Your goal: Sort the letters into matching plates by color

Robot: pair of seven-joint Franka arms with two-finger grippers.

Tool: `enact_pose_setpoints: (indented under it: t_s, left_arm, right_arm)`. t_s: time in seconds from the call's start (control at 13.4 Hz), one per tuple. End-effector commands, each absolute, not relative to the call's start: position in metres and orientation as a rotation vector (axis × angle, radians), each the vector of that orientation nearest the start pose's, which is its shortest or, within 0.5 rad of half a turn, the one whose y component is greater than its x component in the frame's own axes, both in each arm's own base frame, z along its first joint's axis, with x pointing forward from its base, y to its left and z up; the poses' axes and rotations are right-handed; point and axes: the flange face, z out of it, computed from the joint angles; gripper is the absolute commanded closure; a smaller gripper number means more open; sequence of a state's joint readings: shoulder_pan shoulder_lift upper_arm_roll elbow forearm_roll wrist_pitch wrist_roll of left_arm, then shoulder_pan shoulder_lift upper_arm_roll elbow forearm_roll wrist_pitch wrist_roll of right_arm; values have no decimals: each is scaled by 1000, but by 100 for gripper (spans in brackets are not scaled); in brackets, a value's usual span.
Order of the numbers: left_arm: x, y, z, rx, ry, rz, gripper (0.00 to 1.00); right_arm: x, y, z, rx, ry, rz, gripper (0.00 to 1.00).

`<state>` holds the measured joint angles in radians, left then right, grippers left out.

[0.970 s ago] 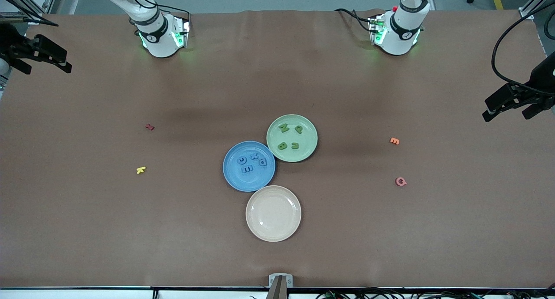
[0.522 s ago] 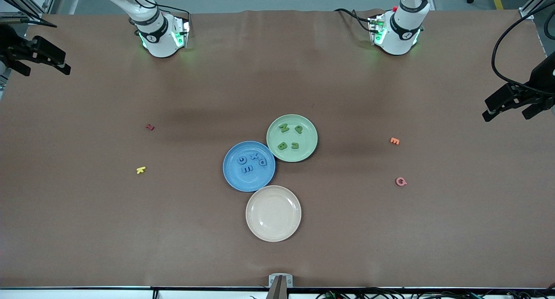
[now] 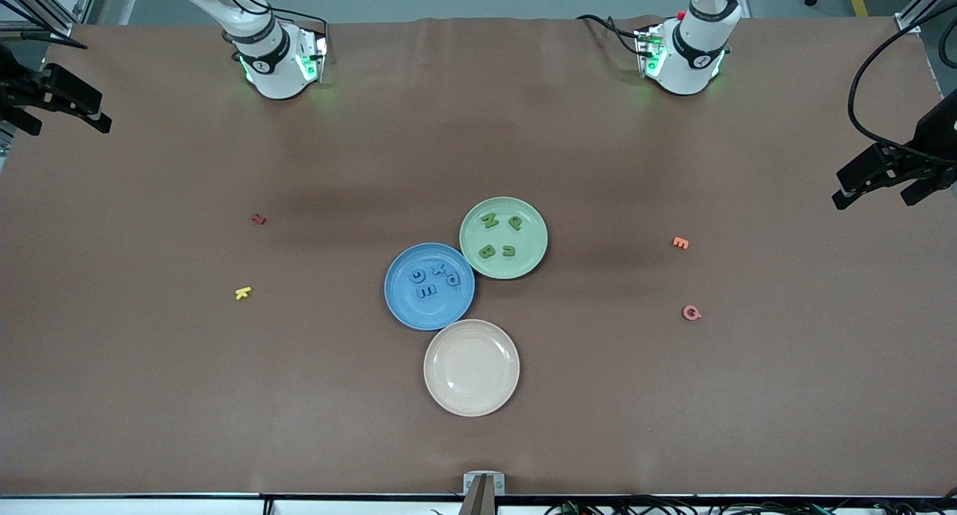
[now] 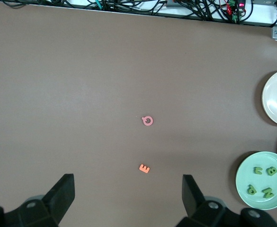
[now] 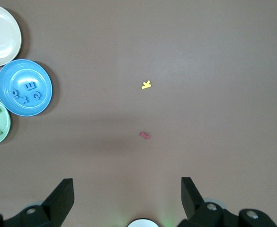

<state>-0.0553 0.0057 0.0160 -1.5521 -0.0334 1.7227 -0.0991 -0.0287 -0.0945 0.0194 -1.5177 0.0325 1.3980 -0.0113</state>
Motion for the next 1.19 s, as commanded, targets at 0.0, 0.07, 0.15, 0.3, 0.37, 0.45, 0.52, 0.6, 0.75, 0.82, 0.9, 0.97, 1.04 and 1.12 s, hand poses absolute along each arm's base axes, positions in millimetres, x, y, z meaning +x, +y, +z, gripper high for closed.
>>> enact_pose_setpoints:
  t_s: [0.0, 0.07, 0.15, 0.3, 0.37, 0.45, 0.52, 0.6, 0.75, 0.82, 0.9, 0.97, 1.04, 1.12]
  left_arm:
    - [571, -25, 648, -3167, -78, -248, 0]
    - [571, -25, 648, -3167, -78, -248, 0]
    - [572, -26, 648, -3167, -75, -250, 0]
    - [571, -26, 649, -3168, -75, -250, 0]
    - [571, -26, 649, -3168, -75, -250, 0]
    - [571, -27, 649, -3169, -73, -250, 0]
    - [571, -27, 649, -3169, -73, -250, 0]
    - [571, -27, 649, -3169, -73, -250, 0]
    - [571, -28, 649, -3169, -70, -250, 0]
    - [571, -28, 649, -3169, -70, -250, 0]
    - [571, -28, 649, -3169, -70, -250, 0]
    - [571, -28, 649, -3169, -70, -250, 0]
    - [571, -28, 649, -3167, -70, -250, 0]
    - [571, -28, 649, -3167, -70, -250, 0]
  right_arm:
    - [497, -2, 684, -3123, -29, 47, 0]
    - [497, -3, 684, -3132, -29, 50, 0]
    - [496, -2, 684, -3137, -33, 48, 0]
    - [496, -2, 684, -3138, -35, 50, 0]
    - [497, 0, 682, -3138, -37, 58, 0]
    - [497, 1, 680, -3138, -35, 60, 0]
    - [497, 2, 679, -3137, -35, 67, 0]
    - [497, 3, 677, -3135, -38, 72, 0]
    - [497, 3, 678, -3128, -34, 67, 0]
    - [497, 3, 678, -3125, -35, 67, 0]
    - [497, 4, 678, -3125, -38, 65, 0]
    - [496, 5, 679, -3125, -40, 62, 0]
    - [496, 6, 679, -3125, -45, 62, 0]
    - [496, 6, 680, -3125, -42, 60, 0]
